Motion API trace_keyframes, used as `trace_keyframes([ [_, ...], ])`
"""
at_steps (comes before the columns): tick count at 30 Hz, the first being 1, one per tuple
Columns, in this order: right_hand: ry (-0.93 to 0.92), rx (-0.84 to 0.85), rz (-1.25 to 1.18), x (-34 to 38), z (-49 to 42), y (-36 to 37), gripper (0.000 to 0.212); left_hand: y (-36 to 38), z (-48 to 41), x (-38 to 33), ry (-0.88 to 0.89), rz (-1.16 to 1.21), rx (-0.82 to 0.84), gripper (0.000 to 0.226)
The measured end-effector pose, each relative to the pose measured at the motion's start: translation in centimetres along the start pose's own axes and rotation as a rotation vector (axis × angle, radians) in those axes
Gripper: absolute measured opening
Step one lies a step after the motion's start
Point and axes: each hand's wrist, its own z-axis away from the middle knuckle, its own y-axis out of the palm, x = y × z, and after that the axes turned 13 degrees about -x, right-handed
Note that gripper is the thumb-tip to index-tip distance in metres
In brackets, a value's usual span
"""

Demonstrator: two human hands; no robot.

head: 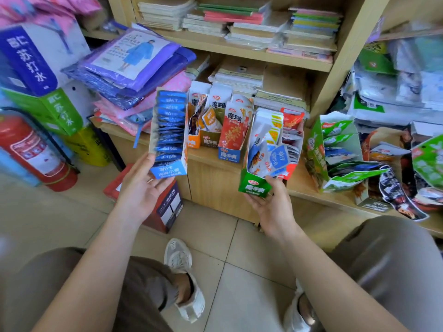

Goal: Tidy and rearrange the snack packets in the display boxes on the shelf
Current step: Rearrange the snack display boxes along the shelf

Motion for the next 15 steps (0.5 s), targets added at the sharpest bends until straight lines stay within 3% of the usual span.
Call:
trace_keyframes([
  [4, 0.021, -0.042, 0.020, -0.6, -1.7, 1.0, 0.036, -1.6, 0.2, -0.7, 0.019, 0.017, -0.055, 0.043],
  [9, -0.005, -0.034, 0.077, 0.0, -4.2, 2.1, 0.035, -2.2, 0.7, -0.4, 0.017, -0.008, -0.066, 0.042],
  [13, -0.153, -0.092, 0.291, -0.4, -4.7, 1.5, 0.054, -1.9, 1.0, 0.5, -0.010, -0.030, -0.047, 0.035],
  [15, -0.408, -0.195, 0.546, -0.9, -4.1, 0.1, 0.047, -1.5, 1.1, 0.9, -0.026, -0.043, -0.040, 0.024],
])
